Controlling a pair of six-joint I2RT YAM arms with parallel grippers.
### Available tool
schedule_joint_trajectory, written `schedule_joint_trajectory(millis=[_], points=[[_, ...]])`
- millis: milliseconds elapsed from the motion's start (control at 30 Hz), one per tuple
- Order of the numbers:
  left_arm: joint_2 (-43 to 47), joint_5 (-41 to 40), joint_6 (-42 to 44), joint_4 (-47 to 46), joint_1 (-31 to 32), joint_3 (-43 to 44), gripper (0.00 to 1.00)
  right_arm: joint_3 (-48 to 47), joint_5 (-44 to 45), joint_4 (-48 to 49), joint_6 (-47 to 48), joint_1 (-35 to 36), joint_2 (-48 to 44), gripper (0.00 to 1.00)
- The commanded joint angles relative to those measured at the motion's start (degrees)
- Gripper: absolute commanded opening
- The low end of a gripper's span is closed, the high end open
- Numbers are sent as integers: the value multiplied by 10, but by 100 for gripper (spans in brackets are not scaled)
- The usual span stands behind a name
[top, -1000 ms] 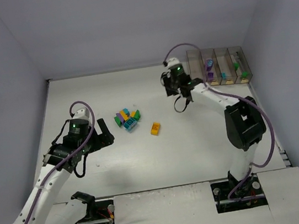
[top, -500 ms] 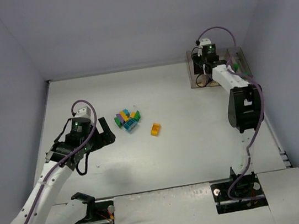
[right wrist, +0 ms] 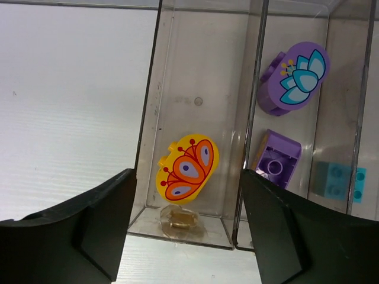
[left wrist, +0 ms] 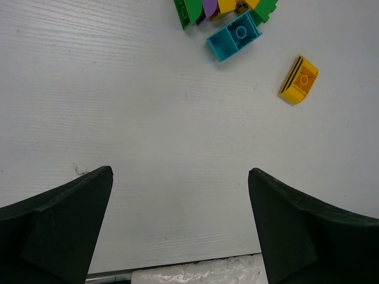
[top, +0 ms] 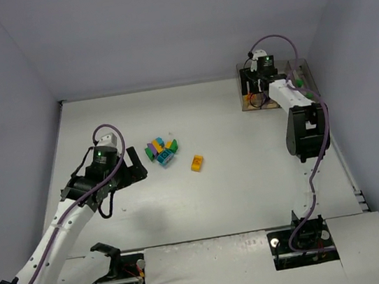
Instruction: Sort the legos into containers by color
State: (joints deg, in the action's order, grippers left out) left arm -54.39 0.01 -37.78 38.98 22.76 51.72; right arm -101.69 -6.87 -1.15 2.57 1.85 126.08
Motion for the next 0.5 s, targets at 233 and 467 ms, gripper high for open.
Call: schedule_joint_trajectory(millis=[233, 467], points=[[8, 11, 6, -31, -2, 21, 90, 114, 9, 18, -66, 65, -185, 74], [10, 24, 15, -30, -2, 17, 90, 297, 65, 30, -160, 240, -262, 80]])
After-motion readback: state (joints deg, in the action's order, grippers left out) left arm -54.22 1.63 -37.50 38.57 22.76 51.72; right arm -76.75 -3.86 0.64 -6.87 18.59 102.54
